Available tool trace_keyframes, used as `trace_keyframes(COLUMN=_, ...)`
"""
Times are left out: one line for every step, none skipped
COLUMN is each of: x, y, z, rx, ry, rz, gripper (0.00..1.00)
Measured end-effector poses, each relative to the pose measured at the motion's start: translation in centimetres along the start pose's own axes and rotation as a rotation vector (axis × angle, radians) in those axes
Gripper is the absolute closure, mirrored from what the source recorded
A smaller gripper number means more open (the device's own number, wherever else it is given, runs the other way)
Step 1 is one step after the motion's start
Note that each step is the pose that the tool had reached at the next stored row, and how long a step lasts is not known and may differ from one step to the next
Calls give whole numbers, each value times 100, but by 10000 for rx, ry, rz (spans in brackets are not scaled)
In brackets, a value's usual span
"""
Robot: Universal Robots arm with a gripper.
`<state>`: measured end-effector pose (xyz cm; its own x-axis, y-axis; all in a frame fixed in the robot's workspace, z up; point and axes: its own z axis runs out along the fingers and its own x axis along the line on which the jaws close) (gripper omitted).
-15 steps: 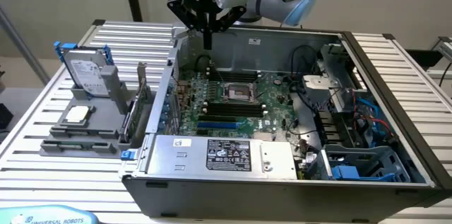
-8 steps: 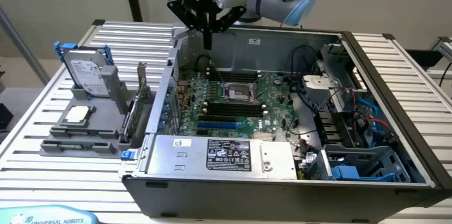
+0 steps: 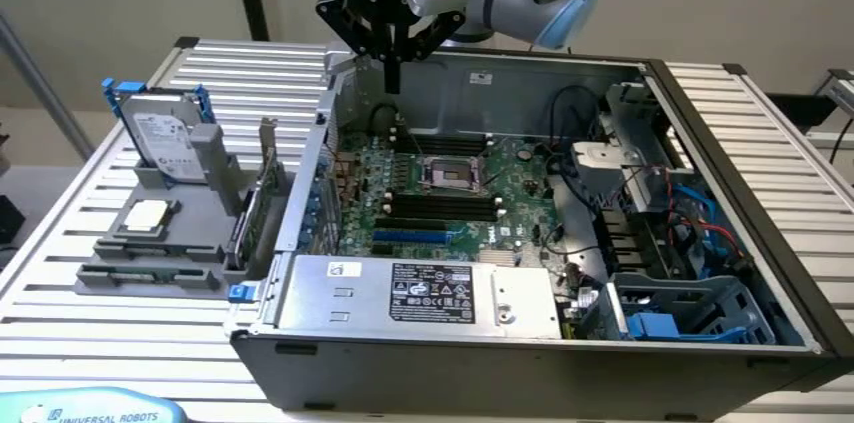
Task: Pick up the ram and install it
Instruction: 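Reach for the ram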
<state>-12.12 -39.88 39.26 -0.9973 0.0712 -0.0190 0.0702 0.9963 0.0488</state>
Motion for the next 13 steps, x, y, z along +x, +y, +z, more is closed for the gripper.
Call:
trace_keyframes(x=0, y=0, z=0, rx=0, ry=0, rz=0, gripper=89)
trace_keyframes(x=0, y=0, z=0, rx=0, ry=0, rz=0, gripper=89)
trace_keyframes(x=0, y=0, z=0, rx=0, ry=0, rz=0, gripper=89)
trace_keyframes(x=0, y=0, z=0, rx=0, ry=0, rz=0, gripper=89)
trace_keyframes(x=0, y=0, z=0, rx=0, ry=0, rz=0, gripper=89)
trace_keyframes(x=0, y=0, z=0, rx=1, ry=0, rz=0, gripper=89)
trace_keyframes(x=0, y=0, z=0, rx=0, ry=0, rz=0, gripper=89)
trace_keyframes(x=0, y=0, z=0, rx=0, ry=0, rz=0, gripper=89)
trace_keyframes(x=1, y=-1, z=0, rx=1, ry=0, rz=0, gripper=89)
trace_keyframes(x=7, y=-4, z=-2, rx=3, ry=1, rz=2, gripper=89)
trace_keyframes(x=15, y=-9, z=-2, rx=3, ry=0, rz=2, gripper=89)
trace_keyframes(x=32, y=-17, z=-2, rx=2, ry=1, rz=1, gripper=89)
trace_keyframes(x=57, y=-30, z=-3, rx=1, ry=0, rz=0, gripper=89)
